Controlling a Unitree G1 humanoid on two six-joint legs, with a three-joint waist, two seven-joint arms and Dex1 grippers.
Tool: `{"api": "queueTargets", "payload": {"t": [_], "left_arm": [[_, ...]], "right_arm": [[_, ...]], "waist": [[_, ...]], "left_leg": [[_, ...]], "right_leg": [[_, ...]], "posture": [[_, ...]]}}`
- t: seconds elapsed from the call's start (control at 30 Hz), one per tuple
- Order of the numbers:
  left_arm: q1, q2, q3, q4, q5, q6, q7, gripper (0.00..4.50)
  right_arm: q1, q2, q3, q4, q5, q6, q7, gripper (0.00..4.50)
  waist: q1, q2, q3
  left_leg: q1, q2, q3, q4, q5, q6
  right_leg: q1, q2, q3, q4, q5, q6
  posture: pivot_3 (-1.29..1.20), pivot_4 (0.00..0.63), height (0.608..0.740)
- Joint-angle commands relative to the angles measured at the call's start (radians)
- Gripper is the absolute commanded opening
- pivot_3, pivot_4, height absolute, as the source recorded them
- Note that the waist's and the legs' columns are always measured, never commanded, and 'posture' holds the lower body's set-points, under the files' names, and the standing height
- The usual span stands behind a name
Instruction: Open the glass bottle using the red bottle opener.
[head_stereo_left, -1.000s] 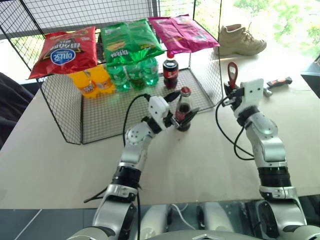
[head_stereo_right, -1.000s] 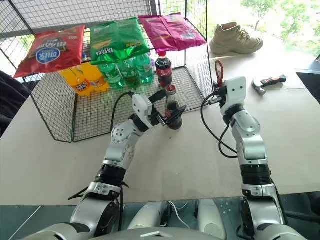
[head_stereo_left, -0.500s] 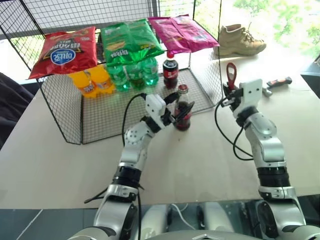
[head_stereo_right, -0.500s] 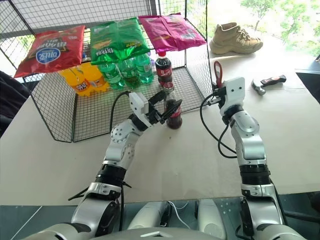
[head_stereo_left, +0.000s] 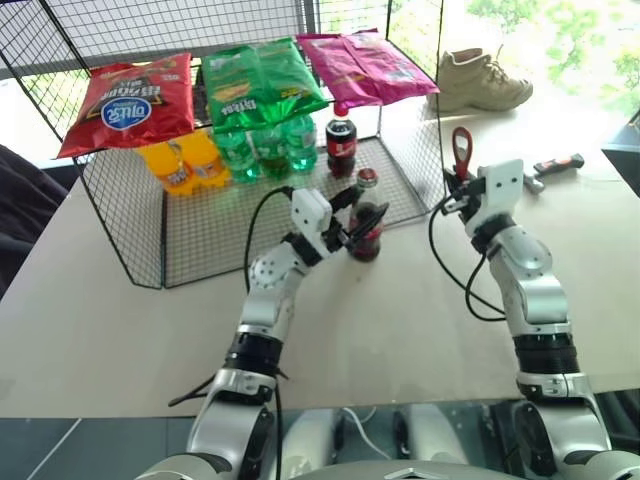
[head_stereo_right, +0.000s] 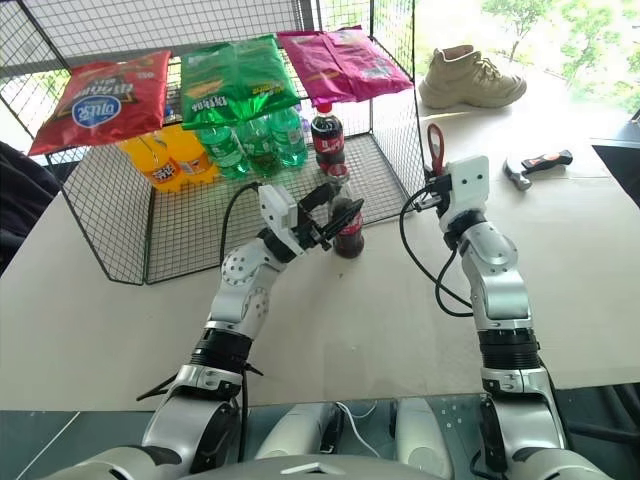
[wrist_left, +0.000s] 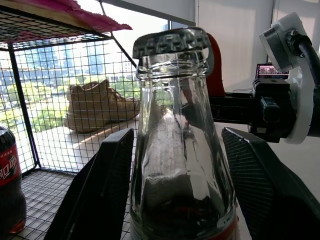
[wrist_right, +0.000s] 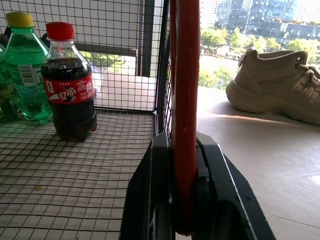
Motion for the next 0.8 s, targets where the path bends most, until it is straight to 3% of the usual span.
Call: {"api": "queueTargets", "payload": {"t": [0.03, 0.47, 0.8], "left_arm": [[-0.005, 0.009, 0.001, -0.047, 0.000, -0.002, 0.005, 2.05], [-0.001, 0.017, -0.009, -0.058, 0.004, 0.006, 0.011, 1.96], [0.034, 0.028, -0.034, -0.111, 0.001, 0.060, 0.006, 1.96]], "right_arm": [[-0.026, 0.000, 0.019, -0.042, -0.011, -0.040, 0.005, 0.00], [-0.020, -0.027, 0.254, -0.051, -0.226, -0.222, 0.063, 0.00], [-0.007, -0.056, 0.285, 0.025, -0.367, -0.402, -0.009, 0.00]], "waist": [[-0.001, 0.000, 0.000], [0.001, 0.000, 0.000], [0.002, 0.000, 0.000]], "left_leg": [[0.000, 0.000, 0.000, 0.000, 0.000, 0.000], [0.008, 0.000, 0.001, 0.000, 0.000, 0.000], [0.009, 0.000, 0.001, -0.001, 0.000, 0.000]], "right_leg": [[0.000, 0.000, 0.000, 0.000, 0.000, 0.000], [0.007, 0.002, 0.001, 0.000, 0.000, 0.000], [0.007, 0.002, 0.001, 0.000, 0.000, 0.000]], "posture": [[0.00, 0.150, 0.740], [0.00, 0.150, 0.740], [0.00, 0.150, 0.740]]}}
